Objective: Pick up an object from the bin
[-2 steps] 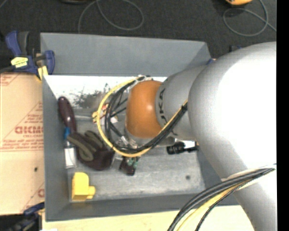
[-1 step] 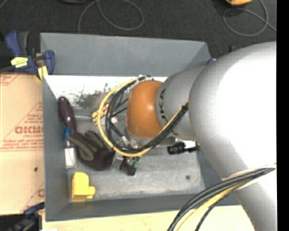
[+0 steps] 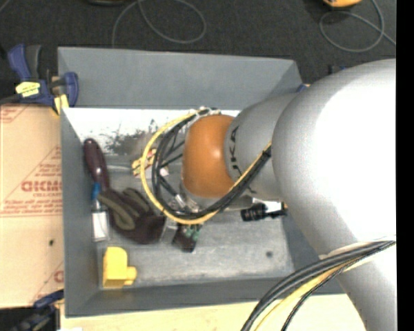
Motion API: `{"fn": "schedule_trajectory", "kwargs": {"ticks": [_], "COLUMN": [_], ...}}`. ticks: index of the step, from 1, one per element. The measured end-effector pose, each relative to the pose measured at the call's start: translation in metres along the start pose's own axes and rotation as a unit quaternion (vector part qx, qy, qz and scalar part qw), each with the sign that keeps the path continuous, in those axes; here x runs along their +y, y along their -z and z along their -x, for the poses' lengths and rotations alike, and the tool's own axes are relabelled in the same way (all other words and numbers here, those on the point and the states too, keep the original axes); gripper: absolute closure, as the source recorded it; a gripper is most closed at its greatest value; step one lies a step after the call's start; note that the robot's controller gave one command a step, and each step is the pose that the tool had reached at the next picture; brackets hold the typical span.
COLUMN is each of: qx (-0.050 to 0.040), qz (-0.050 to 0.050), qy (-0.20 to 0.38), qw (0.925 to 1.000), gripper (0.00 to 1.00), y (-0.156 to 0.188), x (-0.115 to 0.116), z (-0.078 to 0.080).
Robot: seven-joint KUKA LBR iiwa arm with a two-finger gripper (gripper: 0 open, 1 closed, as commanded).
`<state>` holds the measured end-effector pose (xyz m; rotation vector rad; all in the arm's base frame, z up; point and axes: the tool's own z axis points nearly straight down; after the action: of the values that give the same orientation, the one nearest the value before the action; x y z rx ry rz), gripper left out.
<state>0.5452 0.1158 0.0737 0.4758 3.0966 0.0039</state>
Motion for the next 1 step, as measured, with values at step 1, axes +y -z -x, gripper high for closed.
{"fn": "schedule_trajectory", "kwargs": {"ticks": [1], "qx": [0.0036], "qz": [-0.002], "qy": [0.001], "qw": [1.0], "gripper": [1.0], "y": [0.0174], "x": [-0.0012], "z": [-0.0017]}}
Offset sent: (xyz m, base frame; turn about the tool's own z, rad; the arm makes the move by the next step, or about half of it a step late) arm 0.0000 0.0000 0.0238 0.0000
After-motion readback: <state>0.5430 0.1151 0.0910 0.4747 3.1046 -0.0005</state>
